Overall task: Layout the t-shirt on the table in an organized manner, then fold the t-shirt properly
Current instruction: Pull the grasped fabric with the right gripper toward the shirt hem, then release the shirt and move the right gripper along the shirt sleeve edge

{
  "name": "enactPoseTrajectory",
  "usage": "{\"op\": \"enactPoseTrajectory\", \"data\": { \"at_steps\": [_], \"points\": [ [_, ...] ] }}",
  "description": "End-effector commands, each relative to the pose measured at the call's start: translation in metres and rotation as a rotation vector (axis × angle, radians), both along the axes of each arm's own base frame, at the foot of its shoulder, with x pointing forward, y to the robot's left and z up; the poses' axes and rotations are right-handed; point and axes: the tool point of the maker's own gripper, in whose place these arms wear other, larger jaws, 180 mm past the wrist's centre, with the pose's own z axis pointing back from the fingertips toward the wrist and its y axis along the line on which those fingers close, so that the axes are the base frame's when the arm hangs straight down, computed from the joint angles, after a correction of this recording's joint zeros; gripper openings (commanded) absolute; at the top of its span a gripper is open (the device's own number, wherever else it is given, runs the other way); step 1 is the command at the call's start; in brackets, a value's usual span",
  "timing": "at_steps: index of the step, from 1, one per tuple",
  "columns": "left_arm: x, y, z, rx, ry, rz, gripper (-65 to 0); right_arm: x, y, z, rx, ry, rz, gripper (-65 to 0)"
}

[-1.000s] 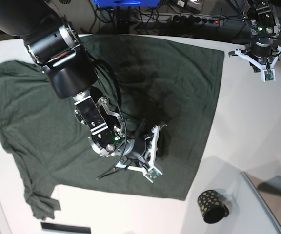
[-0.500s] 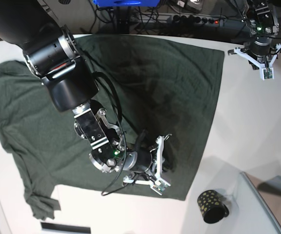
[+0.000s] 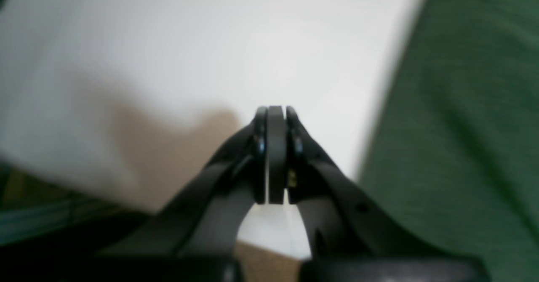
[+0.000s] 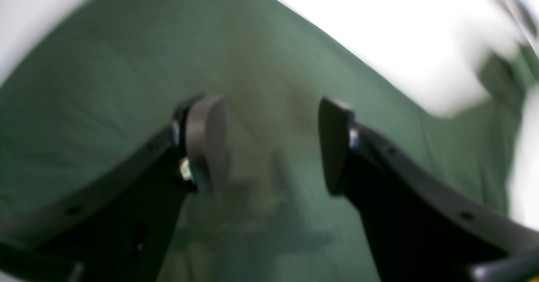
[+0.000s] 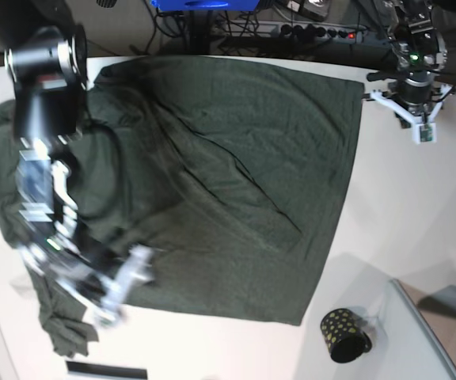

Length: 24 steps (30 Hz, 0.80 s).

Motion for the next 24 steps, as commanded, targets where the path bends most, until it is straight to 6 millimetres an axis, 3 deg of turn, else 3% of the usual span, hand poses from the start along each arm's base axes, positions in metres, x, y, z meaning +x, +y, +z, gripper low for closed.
{"op": "enactPoseTrajectory", "data": {
  "at_steps": [1,4,6,9,12,17,24],
  "points": [
    [0.009,-0.005,0.008,0.010,-0.036,-0.028,-65.0,-0.005,-0.010,0.011,0.046,-0.046,-0.052,-32.4],
    [0.019,-0.030,0.004,-0.019,-0.037,-0.092,-65.0,-0.059,-0.078,-0.015,0.039,0.006,-0.274,-35.3],
    [0.027,-0.038,0.003,-0.029,-0.044,-0.111,-65.0,-0.093,-0.114,-0.029,0.026,0.038,-0.393,-47.1],
    [0.030,-0.042,0.001,-0.037,-0.043,-0.117,-65.0,-0.135,-0.146,-0.049,0.005,0.083,-0.498,-65.0],
    [0.030,-0.042,0.000,-0.038,-0.041,-0.118,-65.0,-0.165,-0.169,-0.058,-0.020,0.108,-0.569,-63.3],
    [0.029,-0.041,-0.007,-0.045,-0.026,-0.113,-65.0,-0.197,-0.193,-0.075,-0.029,0.172,-0.670,-64.8],
    [0.025,-0.044,-0.029,-0.068,0.000,-0.113,-65.0,-0.225,-0.222,-0.104,-0.024,0.270,-0.759,-64.8]
  ]
}}
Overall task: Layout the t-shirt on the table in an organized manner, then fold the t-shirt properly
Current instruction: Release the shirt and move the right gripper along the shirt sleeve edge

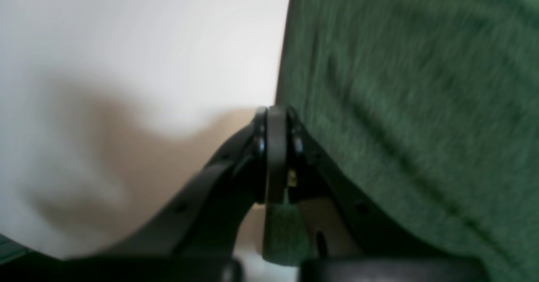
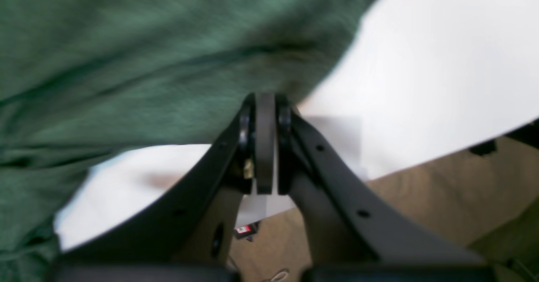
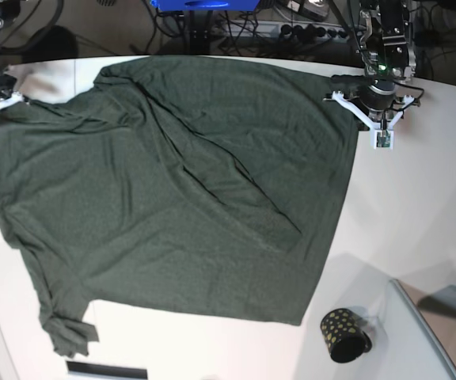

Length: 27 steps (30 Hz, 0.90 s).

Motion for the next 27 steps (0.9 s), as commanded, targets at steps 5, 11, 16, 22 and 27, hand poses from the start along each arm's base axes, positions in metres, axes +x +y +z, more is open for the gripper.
{"op": "enactPoseTrajectory", "data": {
  "at_steps": [5,11,16,22,27],
  "points": [
    [0.007,-0.012,0.000,0.005,-0.046,-0.070,-65.0,0.011,-0.028,0.012,-0.058,-0.100,-0.048,-64.8],
    [0.006,-0.010,-0.001,0.008,-0.042,-0.066,-65.0,0.014,-0.025,0.012,-0.056,-0.104,-0.039,-64.8],
    [0.005,-0.006,-0.001,0.017,-0.037,-0.070,-65.0,0.018,-0.022,0.014,-0.055,-0.117,-0.036,-64.8],
    [0.005,-0.004,0.000,0.021,-0.039,-0.071,-65.0,0.026,-0.019,0.010,-0.033,-0.123,-0.039,-64.8],
    [0.005,-0.004,0.000,0.021,-0.039,-0.071,-65.0,0.024,-0.016,-0.004,0.002,-0.098,-0.053,-64.8]
  ]
}}
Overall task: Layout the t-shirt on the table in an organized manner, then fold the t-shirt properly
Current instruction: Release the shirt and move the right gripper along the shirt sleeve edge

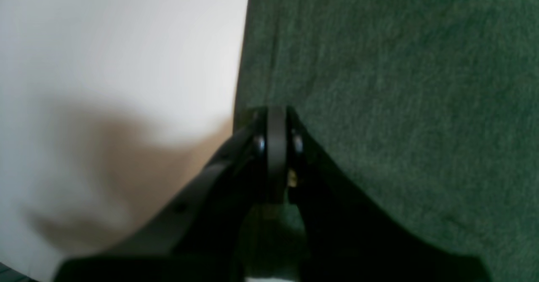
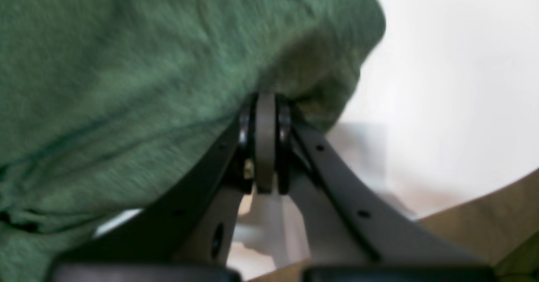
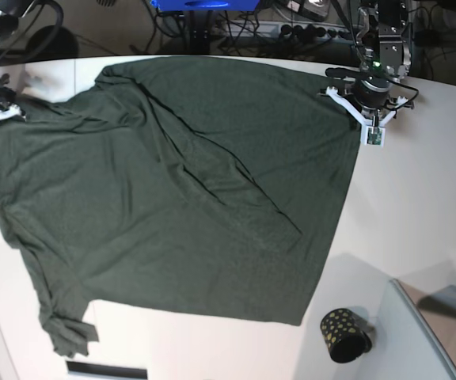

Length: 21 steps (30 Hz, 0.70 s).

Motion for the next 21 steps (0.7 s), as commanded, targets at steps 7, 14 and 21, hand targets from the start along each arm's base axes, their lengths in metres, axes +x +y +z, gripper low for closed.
{"op": "enactPoseTrajectory", "data": {
  "at_steps": [7,14,21],
  "points": [
    [0.001,0.004,0.006,0.012,-0.021,0.000,-65.0,-0.012,-0.019,0.002,-0.035,0.020,-0.001,-64.8],
    [0.001,0.008,0.007,0.022,-0.020,-0.004,-65.0,-0.015,-0.042,0.012,-0.085,0.032,0.002,-64.8],
    [0.000,0.009,0.007,0.024,-0.017,-0.004,-65.0,-0.013,-0.054,0.019,-0.109,0.044,0.009,-64.8]
  ]
}}
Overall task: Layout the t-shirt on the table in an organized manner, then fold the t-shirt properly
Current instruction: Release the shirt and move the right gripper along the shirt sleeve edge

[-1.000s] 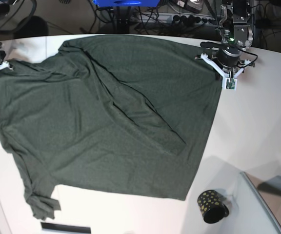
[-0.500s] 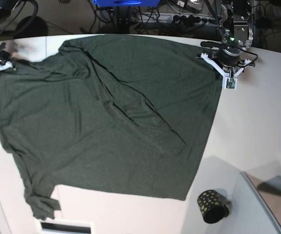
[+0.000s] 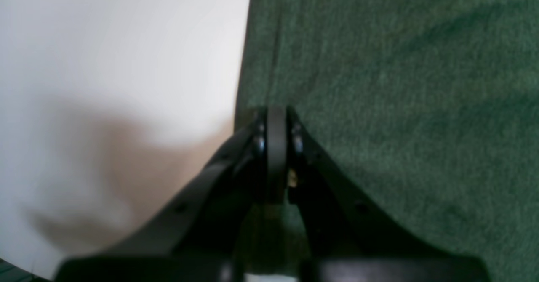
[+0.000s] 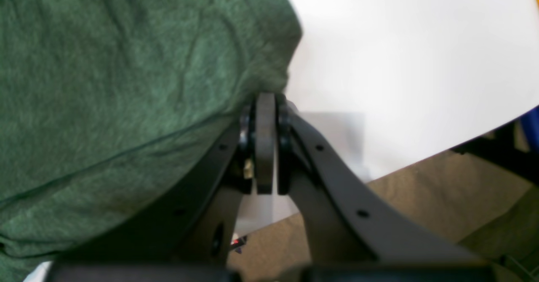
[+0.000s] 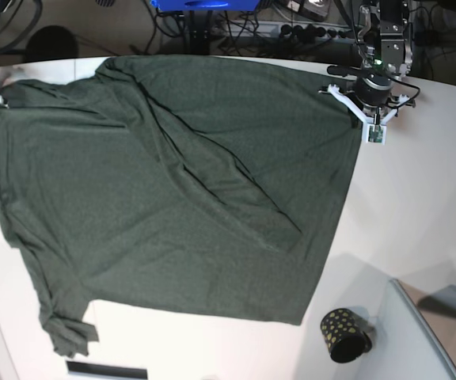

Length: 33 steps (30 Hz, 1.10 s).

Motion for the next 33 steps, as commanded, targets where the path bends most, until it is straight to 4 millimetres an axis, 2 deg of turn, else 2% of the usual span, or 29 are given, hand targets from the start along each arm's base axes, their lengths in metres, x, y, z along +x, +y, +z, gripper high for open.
{"op": "enactPoseTrajectory", "data": {
  "at_steps": [1,2,5,8,11,13,18,21,25,29,33],
  "points": [
    [0.005,0.005,0.007,0.015,-0.025,0.000,-65.0,0.008,-0.012,0.013,-0.030,-0.023,-0.002,-64.8],
    [0.005,0.005,0.008,0.015,-0.026,0.000,-65.0,0.009,-0.011,0.015,-0.031,-0.023,0.005,-64.8],
    [0.007,0.005,0.011,0.016,-0.035,-0.002,-65.0,0.023,-0.014,0.036,-0.077,-0.074,0.028,-64.8],
    [0.018,0.003,0.025,0.024,-0.081,-0.014,-65.0,0.038,-0.016,0.054,-0.110,-0.123,0.050,-64.8],
    [0.027,0.001,0.039,0.030,-0.120,-0.024,-65.0,0.077,-0.007,0.065,-0.102,-0.177,0.136,-65.0],
    [0.029,0.000,0.043,0.032,-0.132,-0.027,-65.0,0.101,0.000,0.060,-0.077,-0.174,0.192,-65.0],
    [0.029,0.000,0.043,0.032,-0.131,-0.026,-65.0,0.149,0.018,0.027,0.007,-0.143,0.274,-65.0],
    [0.023,0.001,0.040,0.033,-0.117,-0.026,-65.0,0.157,0.017,0.011,0.037,-0.124,0.273,-65.0],
    [0.017,0.002,0.035,0.035,-0.100,-0.026,-65.0,0.161,0.014,0.002,0.064,-0.131,0.243,-65.0],
    [0.016,0.004,0.036,0.036,-0.100,-0.026,-65.0,0.173,0.009,0.002,0.059,-0.168,0.225,-65.0],
    [0.016,0.005,0.036,0.041,-0.099,-0.029,-65.0,0.191,0.017,-0.003,0.008,-0.167,0.299,-65.0]
  ]
}}
